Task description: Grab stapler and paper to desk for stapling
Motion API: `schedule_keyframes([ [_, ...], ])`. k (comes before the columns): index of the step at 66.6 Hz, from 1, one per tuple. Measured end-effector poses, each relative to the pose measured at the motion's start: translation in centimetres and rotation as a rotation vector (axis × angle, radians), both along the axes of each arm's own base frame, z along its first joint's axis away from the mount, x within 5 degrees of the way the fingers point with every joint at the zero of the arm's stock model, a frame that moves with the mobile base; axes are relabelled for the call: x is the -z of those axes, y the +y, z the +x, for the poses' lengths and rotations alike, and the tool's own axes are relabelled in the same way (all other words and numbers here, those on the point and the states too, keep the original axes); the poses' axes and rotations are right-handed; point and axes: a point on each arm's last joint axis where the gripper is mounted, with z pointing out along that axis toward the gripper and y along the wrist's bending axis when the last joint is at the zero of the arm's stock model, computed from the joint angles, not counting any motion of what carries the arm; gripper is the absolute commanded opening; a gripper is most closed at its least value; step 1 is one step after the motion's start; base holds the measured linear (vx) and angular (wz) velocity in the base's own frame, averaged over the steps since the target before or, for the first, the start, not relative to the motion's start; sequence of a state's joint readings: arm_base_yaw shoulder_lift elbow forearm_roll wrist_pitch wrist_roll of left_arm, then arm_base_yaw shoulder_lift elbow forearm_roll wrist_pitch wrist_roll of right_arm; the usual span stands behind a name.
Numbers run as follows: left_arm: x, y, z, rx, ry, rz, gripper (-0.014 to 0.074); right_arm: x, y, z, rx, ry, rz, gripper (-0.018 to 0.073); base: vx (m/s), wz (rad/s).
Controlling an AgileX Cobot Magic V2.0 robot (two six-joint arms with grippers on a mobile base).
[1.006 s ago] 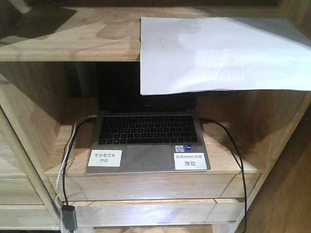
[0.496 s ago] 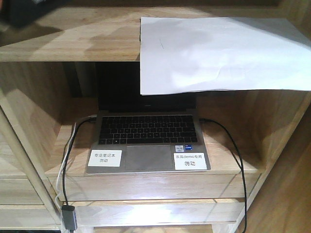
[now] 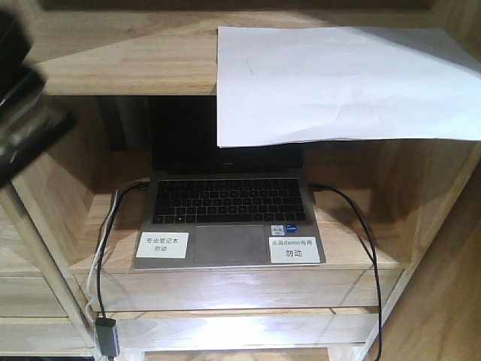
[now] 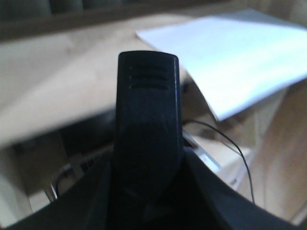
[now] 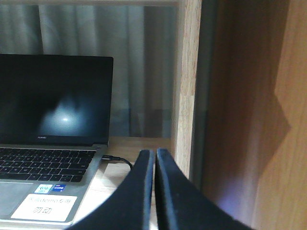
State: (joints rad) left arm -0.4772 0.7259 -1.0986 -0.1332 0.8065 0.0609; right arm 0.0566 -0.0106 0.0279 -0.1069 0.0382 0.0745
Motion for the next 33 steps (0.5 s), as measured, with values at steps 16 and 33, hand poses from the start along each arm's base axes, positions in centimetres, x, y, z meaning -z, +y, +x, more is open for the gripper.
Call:
schedule_keyframes([
  [16,4.3,2.3,-4.8,0.009,-0.023,-0.026,-0.0007,0.0,0.0,0.0,0.000,0.000,0.000,-0.0009,0.00,0.00],
  [33,8.7,3.8,-7.9,0.016,-0.050,-0.056,-0.0007,0.0,0.0,0.0,0.000,0.000,0.000,-0.0009,0.00,0.00],
])
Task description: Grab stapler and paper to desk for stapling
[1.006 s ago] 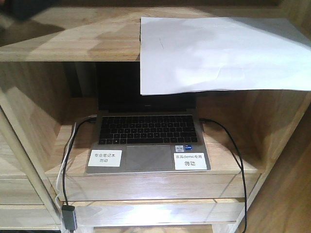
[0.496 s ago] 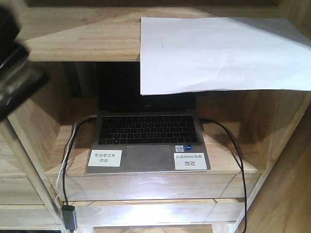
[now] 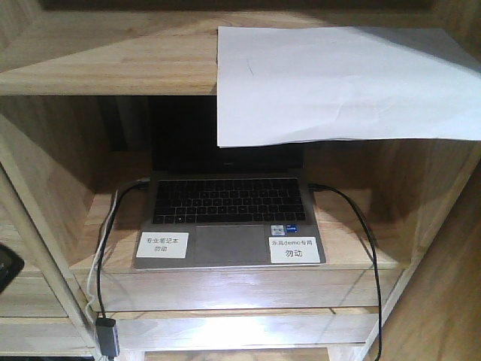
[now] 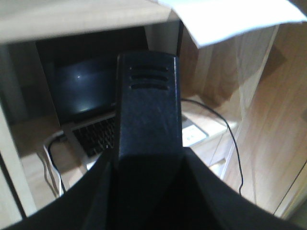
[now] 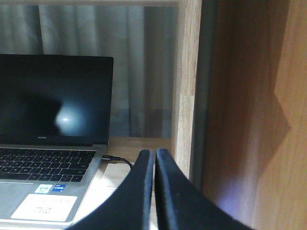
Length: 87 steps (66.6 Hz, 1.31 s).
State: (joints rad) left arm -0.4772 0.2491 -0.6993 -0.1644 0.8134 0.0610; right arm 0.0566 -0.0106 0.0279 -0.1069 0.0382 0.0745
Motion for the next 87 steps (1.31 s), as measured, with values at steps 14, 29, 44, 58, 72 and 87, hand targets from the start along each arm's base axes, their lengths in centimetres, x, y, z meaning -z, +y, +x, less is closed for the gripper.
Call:
schedule_keyframes([
  [14,1.9,0.2,-0.5,0.002,0.015,0.007,-0.0007,0.0,0.0,0.0,0.000,0.000,0.000,-0.0009,0.00,0.00],
  [29,2.0,0.3,-0.6,0.002,0.018,0.009,-0.0007,0.0,0.0,0.0,0.000,0.000,0.000,-0.0009,0.00,0.00],
  [44,2.0,0.3,-0.6,0.002,0.018,0.009,-0.0007,0.0,0.0,0.0,0.000,0.000,0.000,-0.0009,0.00,0.00],
  [58,2.0,0.3,-0.6,0.002,0.018,0.009,-0.0007,0.0,0.0,0.0,0.000,0.000,0.000,-0.0009,0.00,0.00],
  [72,2.0,0.3,-0.6,0.002,0.018,0.009,-0.0007,0.0,0.0,0.0,0.000,0.000,0.000,-0.0009,0.00,0.00],
  [87,2.0,0.3,-0.6,0.002,0.018,0.009,-0.0007,0.0,0.0,0.0,0.000,0.000,0.000,-0.0009,0.00,0.00],
])
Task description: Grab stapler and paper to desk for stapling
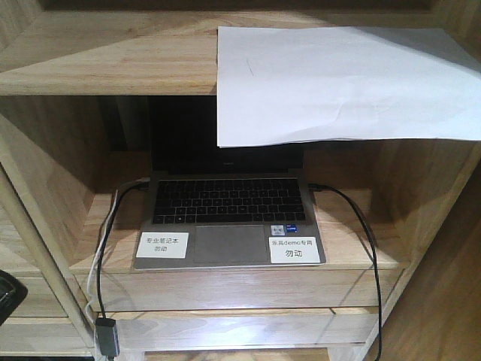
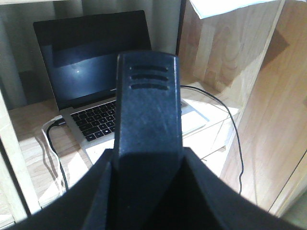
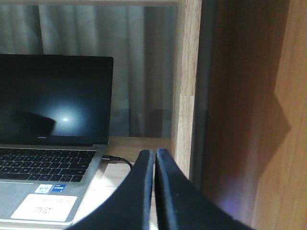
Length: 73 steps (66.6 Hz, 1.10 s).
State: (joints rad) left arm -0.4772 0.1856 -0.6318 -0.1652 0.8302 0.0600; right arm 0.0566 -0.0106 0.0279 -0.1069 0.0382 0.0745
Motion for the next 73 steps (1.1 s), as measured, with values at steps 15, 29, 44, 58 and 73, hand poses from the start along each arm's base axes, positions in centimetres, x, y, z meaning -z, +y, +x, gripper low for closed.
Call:
schedule_keyframes([
  [15,0.0,0.0,0.0,0.000,0.000,0.000,-0.0007,-0.8,0.1,-0.1,-0.029,-0.077,0.247,-0.0009,0.00,0.00],
  [29,0.0,0.0,0.0,0.000,0.000,0.000,-0.0007,-1.1,0.2,-0.1,-0.083,-0.070,0.703,-0.0009,0.00,0.00],
  [44,0.0,0.0,0.0,0.000,0.000,0.000,-0.0007,-0.9,0.2,-0.1,-0.109,-0.023,1.063,0.0060,0.00,0.00],
  [58,0.0,0.0,0.0,0.000,0.000,0.000,-0.0007,-0.7,1.0,0.6,-0.180,0.098,1.145,0.0319,0.00,0.00],
  [73,0.0,0.0,0.0,0.000,0.000,0.000,-0.0007,-1.4,2.7,2.7,-0.332,0.163,1.165,0.0557,0.00,0.00],
])
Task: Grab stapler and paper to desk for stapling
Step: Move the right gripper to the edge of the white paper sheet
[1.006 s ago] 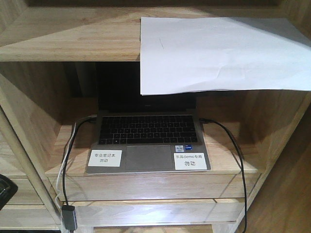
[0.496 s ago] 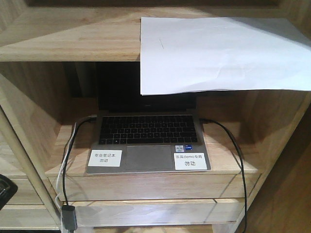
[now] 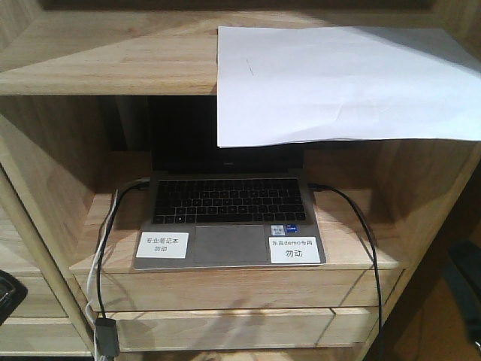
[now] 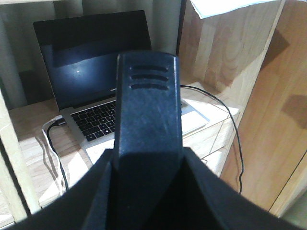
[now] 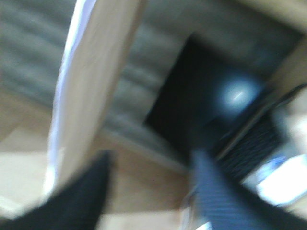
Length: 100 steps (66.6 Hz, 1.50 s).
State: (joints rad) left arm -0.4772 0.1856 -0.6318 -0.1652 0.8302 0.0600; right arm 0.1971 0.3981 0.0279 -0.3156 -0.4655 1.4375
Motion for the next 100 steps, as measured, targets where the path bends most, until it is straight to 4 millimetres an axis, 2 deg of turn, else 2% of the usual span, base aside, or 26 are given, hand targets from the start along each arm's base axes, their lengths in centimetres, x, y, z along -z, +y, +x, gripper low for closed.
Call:
schedule_keyframes([
  [6,0.0,0.0,0.0,0.000,0.000,0.000,-0.0007,-0.2,0.6,1.2,-0.040,-0.001,0.007,0.0575,0.00,0.00],
  [24,0.0,0.0,0.0,0.000,0.000,0.000,-0.0007,-2.8,2.4,5.8,-0.145,-0.160,0.058,0.0575,0.00,0.00],
  [36,0.0,0.0,0.0,0.000,0.000,0.000,-0.0007,-3.1,3.0,8.8,-0.151,-0.143,0.073,0.0574,0.00,0.00],
  [56,0.0,0.0,0.0,0.000,0.000,0.000,-0.0007,-5.0,3.6,11.4,-0.153,-0.195,0.081,0.0574,0.00,0.00],
  [66,0.0,0.0,0.0,0.000,0.000,0.000,-0.0007,-5.5,3.8,12.6,-0.149,-0.206,0.086,0.0545,0.00,0.00],
  [76,0.0,0.0,0.0,0.000,0.000,0.000,-0.0007,-5.9,4.0,13.8,-0.147,-0.214,0.089,0.0428,0.00,0.00],
  [82,0.0,0.0,0.0,0.000,0.000,0.000,-0.0007,-6.5,4.0,14.3,-0.143,-0.233,0.091,0.0306,0.00,0.00],
  [94,0.0,0.0,0.0,0.000,0.000,0.000,-0.0007,-6.6,4.0,14.8,-0.130,-0.221,0.090,-0.0017,0.00,0.00],
  [100,0.0,0.0,0.0,0.000,0.000,0.000,-0.0007,-6.8,4.0,14.8,-0.134,-0.240,0.097,-0.0012,0.00,0.00],
])
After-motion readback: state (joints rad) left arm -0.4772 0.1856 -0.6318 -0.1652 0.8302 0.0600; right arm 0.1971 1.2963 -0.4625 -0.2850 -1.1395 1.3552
